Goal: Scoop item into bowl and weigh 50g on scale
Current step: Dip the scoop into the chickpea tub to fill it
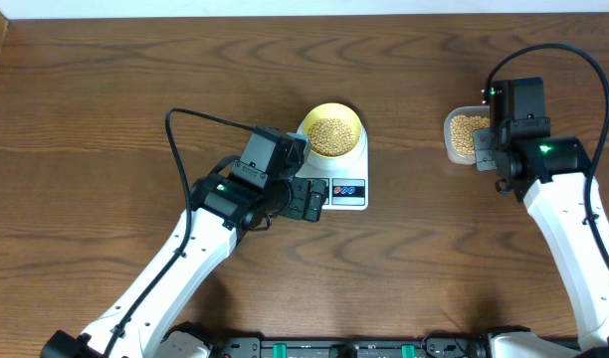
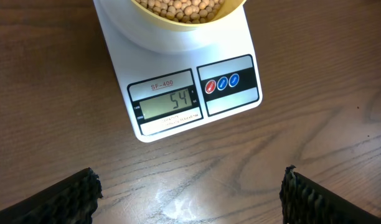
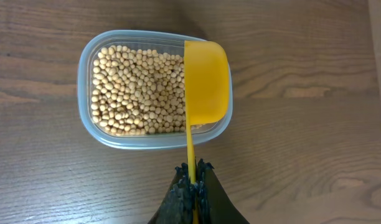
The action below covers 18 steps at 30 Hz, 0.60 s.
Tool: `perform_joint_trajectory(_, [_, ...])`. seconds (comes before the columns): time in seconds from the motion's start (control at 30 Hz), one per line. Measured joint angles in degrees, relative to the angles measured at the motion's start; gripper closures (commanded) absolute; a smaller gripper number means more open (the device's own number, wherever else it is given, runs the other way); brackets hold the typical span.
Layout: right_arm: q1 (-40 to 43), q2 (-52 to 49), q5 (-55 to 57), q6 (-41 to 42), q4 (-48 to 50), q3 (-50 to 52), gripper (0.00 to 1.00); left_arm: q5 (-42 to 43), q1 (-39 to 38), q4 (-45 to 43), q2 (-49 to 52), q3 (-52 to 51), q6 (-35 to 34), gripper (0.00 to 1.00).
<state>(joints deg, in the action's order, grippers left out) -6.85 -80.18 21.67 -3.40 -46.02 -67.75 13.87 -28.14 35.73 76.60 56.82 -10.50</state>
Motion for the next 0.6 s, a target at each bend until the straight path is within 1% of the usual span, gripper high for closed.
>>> perform_joint_trajectory(0.1, [0.02,0.0,-1.42,0.02,0.22,0.0,0.99,0.0,0.0,0.0,0.0,0.0,0.0,0.06])
perform_joint_trajectory(0.27, [0.0,0.0,-11.34,2.54,3.61,0.0,0.99,0.0,0.0,0.0,0.0,0.0,0.0,0.06])
perform_joint_trajectory(0.4, [-0.04,0.0,-21.05,7.54,11.26,0.02,0.99,0.0,0.0,0.0,0.0,0.0,0.0,0.06])
perform_joint_trajectory(0.6, [-0.13,0.02,-30.88,13.49,20.83,0.02,0.99,0.0,0.0,0.0,0.02,0.0,0.0,0.06])
